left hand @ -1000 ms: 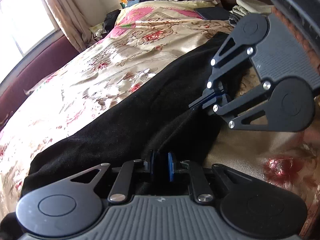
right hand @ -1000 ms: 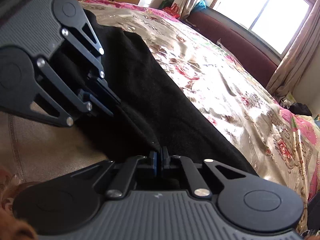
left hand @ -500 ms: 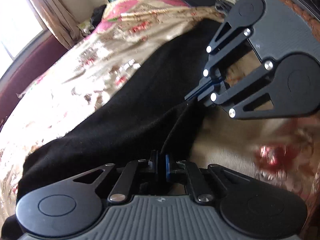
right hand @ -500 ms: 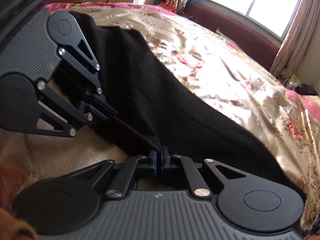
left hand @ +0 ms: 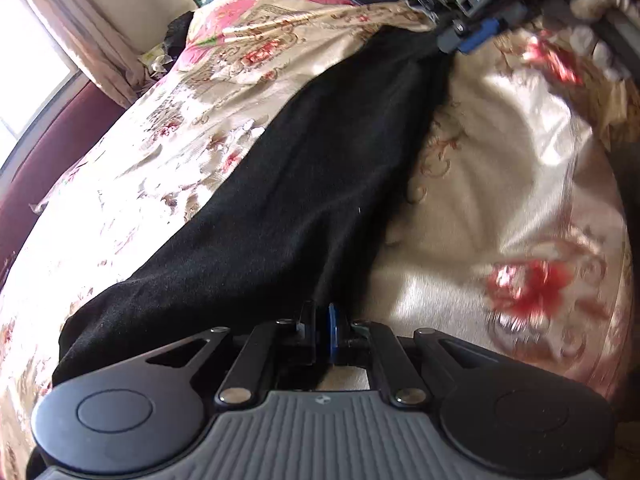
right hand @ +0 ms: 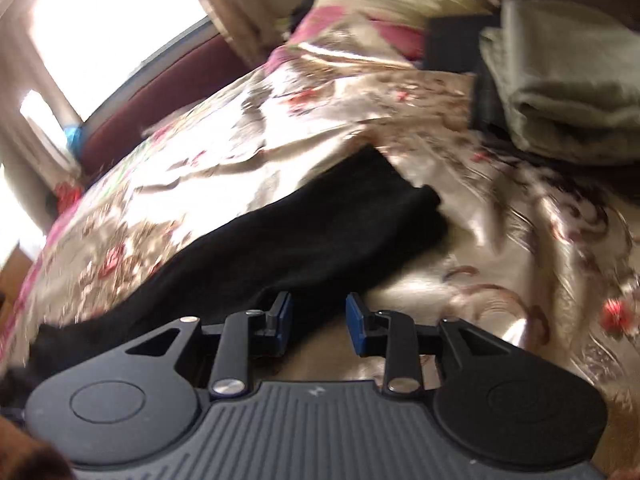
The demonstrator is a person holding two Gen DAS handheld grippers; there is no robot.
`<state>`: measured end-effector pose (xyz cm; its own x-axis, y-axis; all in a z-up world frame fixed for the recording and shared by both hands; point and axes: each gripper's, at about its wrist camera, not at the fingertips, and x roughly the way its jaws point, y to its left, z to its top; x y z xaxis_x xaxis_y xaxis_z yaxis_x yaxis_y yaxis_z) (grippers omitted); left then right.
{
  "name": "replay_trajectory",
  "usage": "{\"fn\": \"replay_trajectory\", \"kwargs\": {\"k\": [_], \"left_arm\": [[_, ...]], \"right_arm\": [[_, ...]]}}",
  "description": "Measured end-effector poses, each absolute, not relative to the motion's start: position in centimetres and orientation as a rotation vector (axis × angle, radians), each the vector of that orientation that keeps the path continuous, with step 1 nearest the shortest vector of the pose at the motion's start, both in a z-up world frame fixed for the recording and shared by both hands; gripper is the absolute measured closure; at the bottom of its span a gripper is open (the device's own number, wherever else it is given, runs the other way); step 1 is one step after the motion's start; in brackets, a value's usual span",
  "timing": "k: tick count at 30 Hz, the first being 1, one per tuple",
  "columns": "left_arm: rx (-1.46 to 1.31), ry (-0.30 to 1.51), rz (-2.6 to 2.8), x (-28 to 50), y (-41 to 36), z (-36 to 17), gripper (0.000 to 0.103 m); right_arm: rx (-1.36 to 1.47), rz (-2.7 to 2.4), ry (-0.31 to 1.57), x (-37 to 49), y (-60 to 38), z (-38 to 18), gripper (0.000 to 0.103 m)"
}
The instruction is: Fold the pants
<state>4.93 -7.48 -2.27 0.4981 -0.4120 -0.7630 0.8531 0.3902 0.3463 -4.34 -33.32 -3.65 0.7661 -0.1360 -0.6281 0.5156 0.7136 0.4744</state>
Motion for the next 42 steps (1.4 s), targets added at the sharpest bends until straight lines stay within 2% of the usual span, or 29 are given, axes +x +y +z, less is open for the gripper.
{"fn": "replay_trajectory", "kwargs": {"k": [4, 12, 15, 17, 19, 22, 25, 27, 30, 33, 35, 40, 42], "left_arm": [[0.767, 0.599, -0.874, 5.2, -8.2, -1.4, 0.081], [0.706, 0.577, -0.894, 6.4, -10.2, -0.9, 0.081], [0.696, 0.559, -0.891, 6.7, -11.0, -1.2, 0.081], [0.658, 0.569, -0.892, 7.4, -11.7, -1.4, 0.081], [0.638, 0.581, -0.876, 8.1, -12.3, -2.0, 0.081], [0.633, 0.659, -0.859, 9.2, -13.0, -3.5, 0.081], [0.573, 0.701, -0.908, 8.3, -13.0, -3.5, 0.086], [0.588, 0.691, -0.943, 7.1, -13.3, -3.8, 0.086], [0.599, 0.685, -0.94, 6.7, -13.3, -3.8, 0.084], [0.525, 0.665, -0.876, 7.3, -10.7, -2.1, 0.077], [0.5, 0.637, -0.77, 8.1, -8.0, -1.4, 0.076], [0.444, 0.734, -0.519, 10.6, -0.1, -4.3, 0.073], [0.398, 0.744, -0.515, 10.0, 2.5, -3.9, 0.072]], "right_arm": [[1.006, -0.407, 0.501, -5.1, -36.5, -6.1, 0.071], [1.137, -0.437, 0.431, -2.6, -37.2, -8.1, 0.073], [1.156, -0.443, 0.406, -1.8, -37.7, -8.8, 0.076], [1.145, -0.454, 0.408, -0.9, -37.7, -9.1, 0.087], [1.154, -0.454, 0.411, -0.4, -37.9, -9.1, 0.095], [1.164, -0.405, 0.329, -1.9, -38.2, -7.5, 0.097], [1.067, -0.382, 0.294, -4.1, -37.6, -5.1, 0.097], [0.987, -0.442, 0.363, -4.6, -37.5, -5.3, 0.097], [1.046, -0.481, 0.447, -4.9, -38.3, -7.4, 0.097], [1.039, -0.465, 0.387, -5.6, -37.8, -5.9, 0.097], [1.006, -0.467, 0.378, -5.6, -37.8, -4.8, 0.097], [0.976, -0.556, 0.493, -5.6, -38.2, -6.2, 0.097], [0.946, -0.558, 0.551, -5.6, -37.5, -5.8, 0.095]]}}
